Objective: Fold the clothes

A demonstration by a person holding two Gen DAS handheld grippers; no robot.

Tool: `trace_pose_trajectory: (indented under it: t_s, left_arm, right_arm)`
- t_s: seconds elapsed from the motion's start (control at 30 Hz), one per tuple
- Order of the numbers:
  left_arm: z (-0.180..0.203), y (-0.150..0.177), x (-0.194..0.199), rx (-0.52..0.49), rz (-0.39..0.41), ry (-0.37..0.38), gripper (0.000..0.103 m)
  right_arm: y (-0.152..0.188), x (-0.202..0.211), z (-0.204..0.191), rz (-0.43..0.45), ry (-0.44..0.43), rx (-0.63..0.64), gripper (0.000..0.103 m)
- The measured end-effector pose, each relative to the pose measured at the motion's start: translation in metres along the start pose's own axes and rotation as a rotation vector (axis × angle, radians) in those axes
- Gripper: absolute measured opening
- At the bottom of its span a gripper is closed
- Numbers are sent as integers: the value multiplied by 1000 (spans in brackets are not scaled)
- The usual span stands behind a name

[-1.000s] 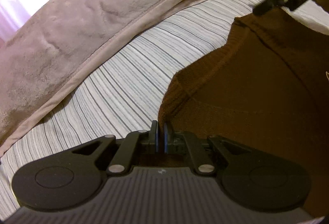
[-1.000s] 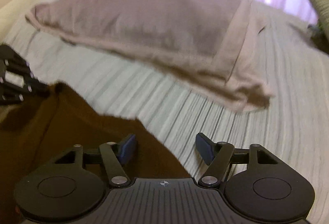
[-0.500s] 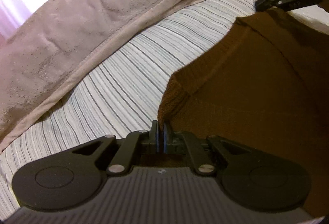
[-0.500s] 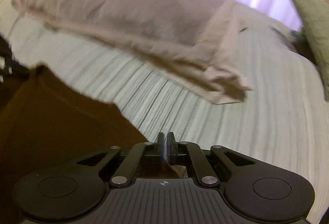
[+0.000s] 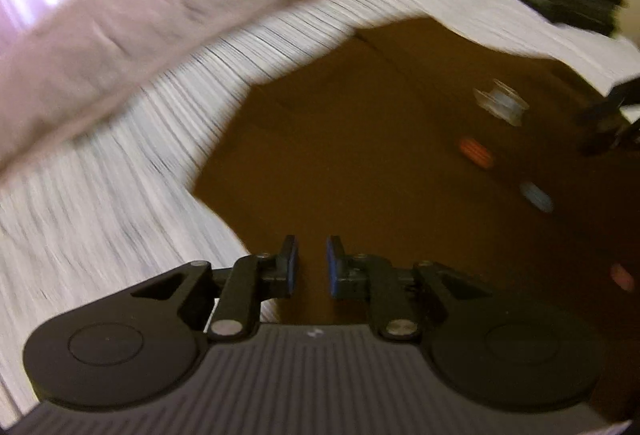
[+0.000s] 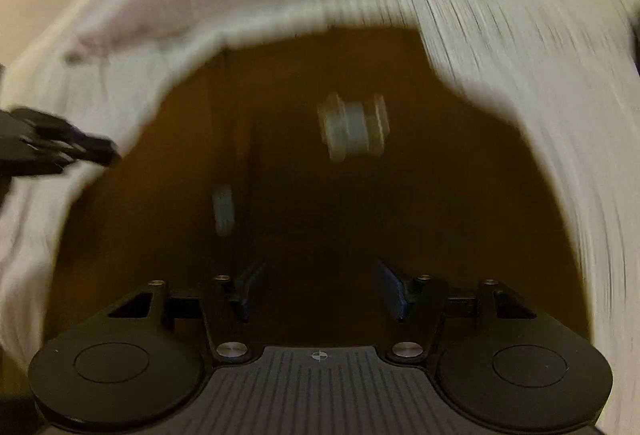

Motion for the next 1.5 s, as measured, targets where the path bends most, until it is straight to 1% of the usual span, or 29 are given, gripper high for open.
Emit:
trace_pose_trajectory:
  t_s: [0.03,0.07,0.1,0.17,0.27,0.3,0.4,0.43,0.5,0.6,0.67,0.73,0.8,0.83,0.87,0.9,0.93,1.0,1.13,1.2,1.27,1.3,1.33,1.4,1.47,1.5]
  left_arm:
    - [12,18,2,-15,-21,16,12]
    - [21,36,2,-36,-44,26,12]
    - [30,52,2,-64,-64,32,13]
    - [41,81,6,-126,-78,25,13]
    - [47,113,15,-176,-98,35,13]
    - [46,122,19,-193,-100,40,13]
    - [43,144,36,-252,-89,64,13]
    - [41,149,44,-267,-87,77,13]
    - [38,157,62,-306,-79,103,16]
    - [35,168,89,-361,-66,140,22]
    - [33,174,108,-388,-54,163,24]
    - [33,181,122,-389,-43,175,25]
    - [36,184,133,-386,-36,175,25]
    - [38,184,137,-384,-30,176,25]
    - [40,185,141,-378,-25,179,26]
    - [43,186,145,-369,-25,186,28]
    - [46,187,150,-360,-26,193,29]
    - [54,190,159,-350,-26,201,35]
    - [75,200,175,-357,-33,191,41]
    - [86,206,182,-372,-39,183,51]
    - [95,209,191,-399,-41,176,58]
    - [99,210,195,-412,-39,172,63]
    - [101,210,199,-417,-35,168,66]
    - [102,208,206,-422,-25,156,77]
    - [100,205,211,-422,-25,142,83]
    - [99,203,212,-421,-22,130,83]
  right_arm:
    - [21,2,0,-27,22,-19,62]
    - [37,8,-1,-21,47,-22,62]
    - [47,15,-4,-14,69,-23,62]
    - [64,27,-12,-4,121,-31,62]
    - [86,38,-29,-8,215,-32,62]
    - [94,40,-37,-22,266,-26,62]
    - [111,49,-64,-69,387,-75,65]
    - [116,54,-72,-71,403,-110,65]
    - [126,69,-97,-39,396,-180,65]
    - [138,87,-145,-9,380,-243,65]
    - [146,95,-174,-6,363,-255,65]
    - [153,100,-199,-13,349,-251,65]
    - [161,105,-213,-16,351,-266,66]
    - [166,110,-218,-14,351,-279,72]
    - [170,114,-219,-8,353,-293,82]
    - [174,119,-221,-2,355,-306,84]
    - [179,123,-222,4,355,-318,84]
    - [187,128,-221,1,340,-330,84]
    - [202,144,-228,17,323,-307,84]
    - [209,153,-233,26,322,-298,84]
    - [217,161,-236,33,323,-301,84]
    - [220,166,-236,42,319,-314,84]
    - [222,171,-237,51,315,-326,84]
    - [224,180,-237,71,318,-342,84]
    - [223,188,-238,92,316,-348,84]
    - [222,191,-238,100,313,-346,84]
Point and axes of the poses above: each gripper's, at about its wrist camera, not at the fingertips, and x roughly against the way its jaws point, z to its right, y to its underside, the point moved 3 cm from there along -x, roughly the way its jaws point, and after that the axes turned 4 degrees about x, right-handed, at the moved point
